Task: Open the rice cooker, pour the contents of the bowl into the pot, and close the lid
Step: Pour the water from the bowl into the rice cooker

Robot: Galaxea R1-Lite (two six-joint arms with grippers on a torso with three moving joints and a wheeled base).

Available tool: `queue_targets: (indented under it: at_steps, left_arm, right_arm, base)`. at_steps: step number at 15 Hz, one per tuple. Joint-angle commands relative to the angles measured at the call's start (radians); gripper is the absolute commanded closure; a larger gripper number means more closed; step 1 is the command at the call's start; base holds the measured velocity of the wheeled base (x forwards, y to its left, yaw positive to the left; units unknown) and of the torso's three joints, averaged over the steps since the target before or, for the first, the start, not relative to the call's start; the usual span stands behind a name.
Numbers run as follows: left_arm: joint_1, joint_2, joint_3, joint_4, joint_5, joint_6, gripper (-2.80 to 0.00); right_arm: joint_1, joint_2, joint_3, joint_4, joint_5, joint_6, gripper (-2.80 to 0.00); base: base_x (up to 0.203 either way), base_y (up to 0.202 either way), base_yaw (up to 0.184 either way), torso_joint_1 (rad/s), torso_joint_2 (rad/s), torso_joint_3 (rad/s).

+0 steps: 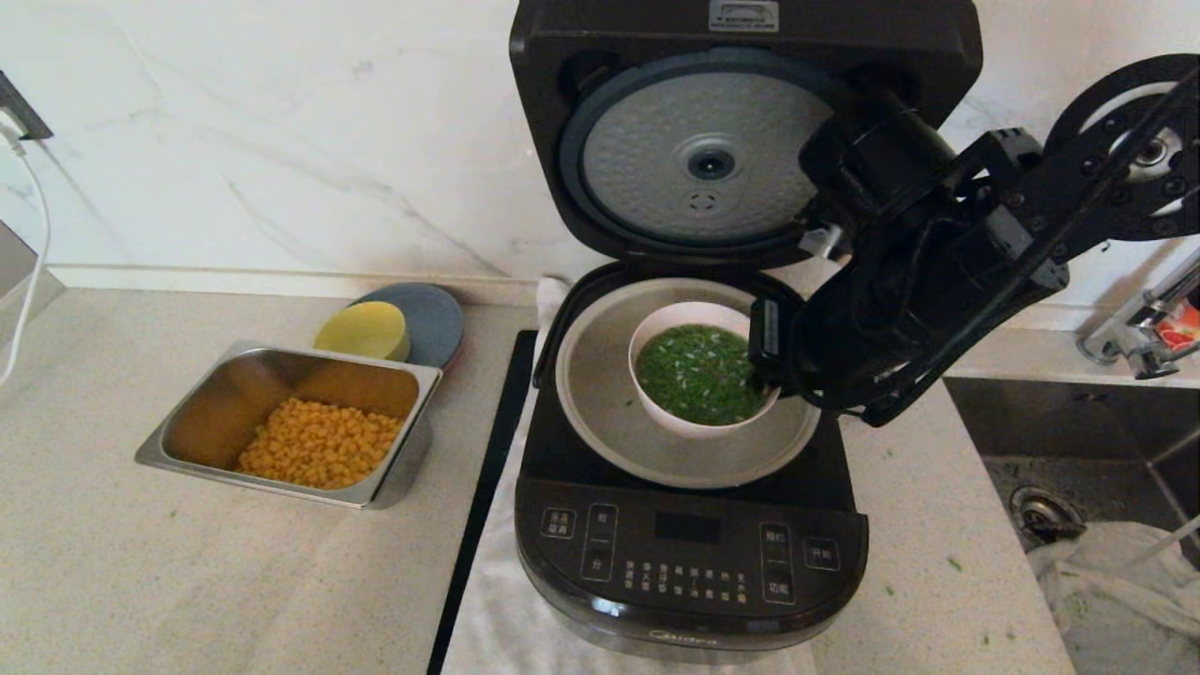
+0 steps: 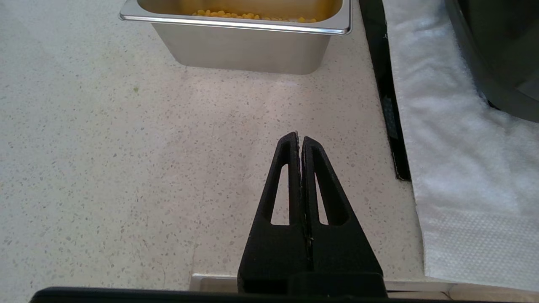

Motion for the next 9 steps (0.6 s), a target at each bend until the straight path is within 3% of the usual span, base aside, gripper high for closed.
queue_targets:
  at_steps: [1,7,9]
  left_arm:
    - [0.000,-0.001,0.000,0.000,0.000,0.001,0.00]
    - [0.000,-0.001,0.000,0.000,0.000,0.001,0.00]
    - [0.000,-0.001,0.000,0.000,0.000,0.001,0.00]
  right_arm:
    - [0.002,0.029,0.000,-0.007,0.000,0.004,0.00]
    - [0.002,0.059,0.001,-0.061,-0.003,0.004,0.00]
    - [0.001,0.057,0.002,-0.109,-0.054,0.004,0.00]
  base:
    - [0.000,0.000,0.000,0.000,0.00,0.000]
    - [0.000,0.000,0.000,0.000,0.00,0.000]
    - [0.000,0.000,0.000,0.000,0.00,0.000]
